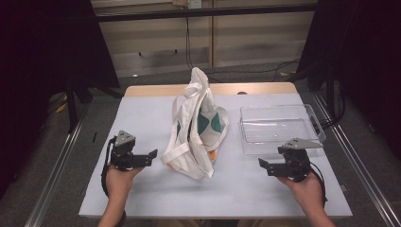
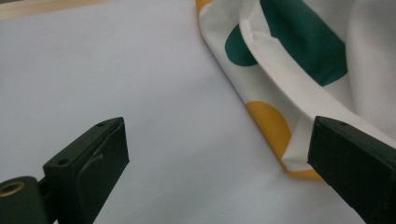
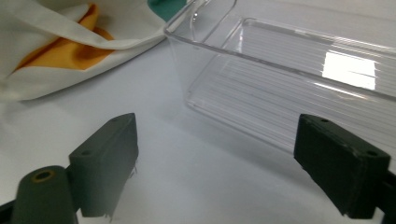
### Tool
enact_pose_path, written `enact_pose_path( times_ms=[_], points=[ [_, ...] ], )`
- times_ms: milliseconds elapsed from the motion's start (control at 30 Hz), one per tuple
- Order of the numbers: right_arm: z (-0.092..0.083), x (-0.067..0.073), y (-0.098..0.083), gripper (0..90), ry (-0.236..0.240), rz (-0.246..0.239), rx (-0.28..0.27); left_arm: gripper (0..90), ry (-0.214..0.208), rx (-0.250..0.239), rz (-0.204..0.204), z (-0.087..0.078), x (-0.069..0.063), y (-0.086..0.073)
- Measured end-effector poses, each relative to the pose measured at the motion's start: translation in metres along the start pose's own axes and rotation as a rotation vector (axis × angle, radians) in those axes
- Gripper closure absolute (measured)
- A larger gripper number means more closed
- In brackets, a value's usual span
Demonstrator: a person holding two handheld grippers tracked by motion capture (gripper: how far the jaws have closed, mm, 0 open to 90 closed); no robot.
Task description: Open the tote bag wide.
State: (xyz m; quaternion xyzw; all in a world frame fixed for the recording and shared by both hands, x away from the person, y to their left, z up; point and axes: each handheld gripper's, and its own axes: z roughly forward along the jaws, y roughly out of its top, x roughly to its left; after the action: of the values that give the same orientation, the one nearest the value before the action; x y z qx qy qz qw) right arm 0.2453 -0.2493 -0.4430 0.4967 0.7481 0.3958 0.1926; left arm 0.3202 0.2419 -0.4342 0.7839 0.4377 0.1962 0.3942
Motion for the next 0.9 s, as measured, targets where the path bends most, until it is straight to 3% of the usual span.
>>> enact_pose_path(
  times_ms=[167, 433, 600, 667, 900],
  points=[
    [0.003, 0.004, 0.003, 14.4, 0.001, -0.023, 0.009, 5.4, -0.003, 0.0, -0.008, -0.001, 0.002, 0.002],
    [0.003, 0.003, 0.01, 12.8, 0.006, 0.027, 0.007, 6.6, -0.037, 0.015, -0.032, -0.001, 0.006, 0.005],
    [0.0, 0.002, 0.014, 13.2, -0.014, 0.012, 0.013, 6.6, -0.057, 0.0, -0.033, -0.001, 0.006, 0.019],
    [-0.003, -0.002, 0.019, 14.1, -0.018, 0.037, 0.005, 6.7, -0.061, 0.01, -0.025, 0.002, 0.004, 0.026],
    [0.0, -0.004, 0.035, 14.1, -0.021, 0.05, -0.015, 7.7, -0.088, 0.033, -0.022, 0.01, 0.006, 0.044]
  ],
)
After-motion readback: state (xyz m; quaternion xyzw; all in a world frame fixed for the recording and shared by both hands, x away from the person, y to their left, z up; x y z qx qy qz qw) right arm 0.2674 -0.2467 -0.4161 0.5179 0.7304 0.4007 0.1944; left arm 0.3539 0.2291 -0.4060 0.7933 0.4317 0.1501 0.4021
